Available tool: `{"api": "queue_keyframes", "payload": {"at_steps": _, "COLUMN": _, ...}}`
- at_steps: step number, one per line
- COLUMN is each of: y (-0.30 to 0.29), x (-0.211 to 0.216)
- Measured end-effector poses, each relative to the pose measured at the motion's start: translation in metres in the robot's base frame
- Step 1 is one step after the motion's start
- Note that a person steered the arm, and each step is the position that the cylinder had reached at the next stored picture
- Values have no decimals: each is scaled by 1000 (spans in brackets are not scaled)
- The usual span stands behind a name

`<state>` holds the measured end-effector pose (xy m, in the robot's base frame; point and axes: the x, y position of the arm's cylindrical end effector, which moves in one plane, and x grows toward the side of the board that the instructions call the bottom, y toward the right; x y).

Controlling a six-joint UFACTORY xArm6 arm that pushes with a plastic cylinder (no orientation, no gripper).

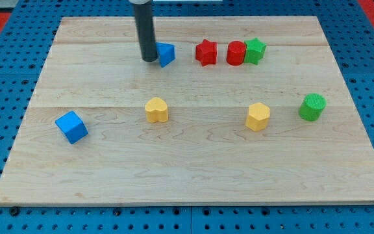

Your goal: Push the yellow heart to the blue triangle

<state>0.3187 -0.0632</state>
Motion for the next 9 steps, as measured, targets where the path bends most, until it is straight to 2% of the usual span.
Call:
{"api": "queue_keyframes", "payload": {"at_steps": 2, "y": 25, "x": 7}}
{"api": "queue_keyframes", "payload": {"at_steps": 3, "y": 11, "x": 44}}
{"api": "queue_keyframes", "payload": {"at_steps": 5, "y": 80, "x": 79}}
{"api": "queue_keyframes", "payload": {"at_steps": 6, "y": 79, "x": 122}}
{"api": "queue_keyframes", "payload": {"at_steps": 7, "y": 30, "x": 135}}
{"api": "queue_keyframes", "payload": {"at_steps": 8, "y": -1, "x": 114}}
{"api": "queue_keyframes", "payload": {"at_steps": 9, "y": 30, "x": 134}}
